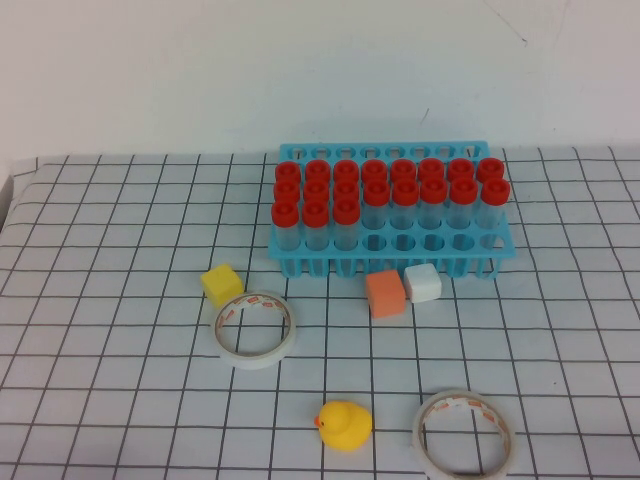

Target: Place the test tubes

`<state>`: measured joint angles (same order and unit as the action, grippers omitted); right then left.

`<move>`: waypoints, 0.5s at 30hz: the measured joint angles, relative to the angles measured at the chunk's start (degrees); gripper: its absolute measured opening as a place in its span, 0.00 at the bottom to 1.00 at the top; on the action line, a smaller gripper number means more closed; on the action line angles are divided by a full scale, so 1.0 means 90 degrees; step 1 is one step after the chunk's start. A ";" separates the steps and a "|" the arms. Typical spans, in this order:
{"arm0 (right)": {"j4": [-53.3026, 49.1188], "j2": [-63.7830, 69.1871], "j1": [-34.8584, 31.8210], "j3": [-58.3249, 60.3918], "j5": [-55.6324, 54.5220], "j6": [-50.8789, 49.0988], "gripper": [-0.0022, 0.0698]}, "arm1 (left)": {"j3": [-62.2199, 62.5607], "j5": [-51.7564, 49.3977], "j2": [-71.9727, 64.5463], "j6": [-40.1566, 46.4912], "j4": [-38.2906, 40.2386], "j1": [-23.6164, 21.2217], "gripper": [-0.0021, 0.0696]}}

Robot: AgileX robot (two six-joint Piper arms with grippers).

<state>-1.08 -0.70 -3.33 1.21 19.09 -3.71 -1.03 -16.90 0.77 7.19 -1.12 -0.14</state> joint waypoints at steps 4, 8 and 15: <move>0.0000 0.0000 0.0000 0.0000 0.0000 0.0000 0.03 | 0.0000 -0.0036 0.0000 0.0205 0.0000 0.0000 0.03; 0.0000 0.0000 0.0000 0.0000 0.0003 0.0000 0.03 | 0.0000 -0.0039 0.0000 0.0243 0.0000 0.0000 0.03; 0.0000 0.0000 0.0000 0.0000 0.0013 0.0000 0.03 | 0.0000 -0.0050 0.0000 0.0272 0.0000 0.0000 0.03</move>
